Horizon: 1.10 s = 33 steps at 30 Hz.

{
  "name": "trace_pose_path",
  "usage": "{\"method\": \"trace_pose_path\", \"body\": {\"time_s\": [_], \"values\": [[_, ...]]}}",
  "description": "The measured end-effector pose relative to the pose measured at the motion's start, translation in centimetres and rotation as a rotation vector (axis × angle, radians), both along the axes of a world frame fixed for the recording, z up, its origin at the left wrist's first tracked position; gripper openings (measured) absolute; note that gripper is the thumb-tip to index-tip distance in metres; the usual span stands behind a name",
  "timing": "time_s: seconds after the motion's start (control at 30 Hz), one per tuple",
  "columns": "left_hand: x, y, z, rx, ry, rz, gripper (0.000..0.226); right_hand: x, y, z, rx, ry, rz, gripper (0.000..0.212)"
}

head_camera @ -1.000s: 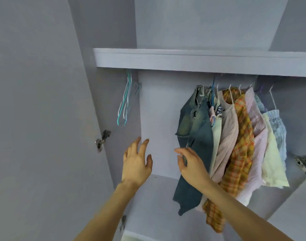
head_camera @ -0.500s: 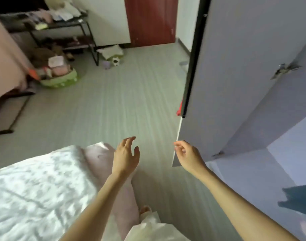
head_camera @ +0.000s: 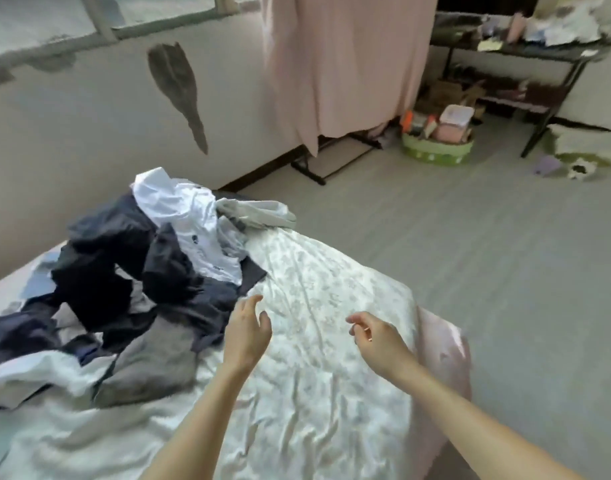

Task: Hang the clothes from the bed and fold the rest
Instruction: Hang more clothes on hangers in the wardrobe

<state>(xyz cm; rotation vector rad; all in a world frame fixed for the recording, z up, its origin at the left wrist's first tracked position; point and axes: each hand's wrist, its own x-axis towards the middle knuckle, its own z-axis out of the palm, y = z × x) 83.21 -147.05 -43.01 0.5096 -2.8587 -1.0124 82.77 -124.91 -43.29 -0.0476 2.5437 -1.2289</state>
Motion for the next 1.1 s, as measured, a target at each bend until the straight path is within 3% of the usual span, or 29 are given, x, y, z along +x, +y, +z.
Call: {"method": "trace_pose_path", "body": {"time_s": [0.27, 0.6, 0.73, 0.87, 0.93, 1.03, 1.1], "values": [[-5.5, -8.9, -1.3, 0.017, -0.062, 0.191, 0.038, -11.2, -10.9, -1.3, 0.046, 0.013, 0.263, 0.031], [-12.4, -14.8, -13.0, -0.109, -0.114, 0.394, 0.044, -26.0, -25.1, -15.2, 0.188, 0.178, 0.591, 0.035], [-12.7, -16.3, -18.5, -0.122, -0.104, 0.515, 0.053, -30.9, -31.1, -21.4, 0.253, 0.243, 0.680, 0.052], [-12.5, -17.2, -22.2, -0.162, -0.137, 0.572, 0.061, -32.6, -35.6, -25.6, 0.427, 0.170, 0.715, 0.072], [-12.4, -17.2, -22.8, -0.143, -0.140, 0.579, 0.059, -32.2, -36.2, -26.4, 0.445, 0.208, 0.670, 0.051], [-12.3, -16.8, -22.2, -0.126, -0.112, 0.584, 0.056, -31.2, -35.1, -25.7, 0.118, 0.193, 0.560, 0.010], [-12.2, -16.5, -20.8, -0.091, -0.060, 0.599, 0.054, -30.5, -33.3, -23.6, -0.090, 0.151, 0.495, 0.012]]}}
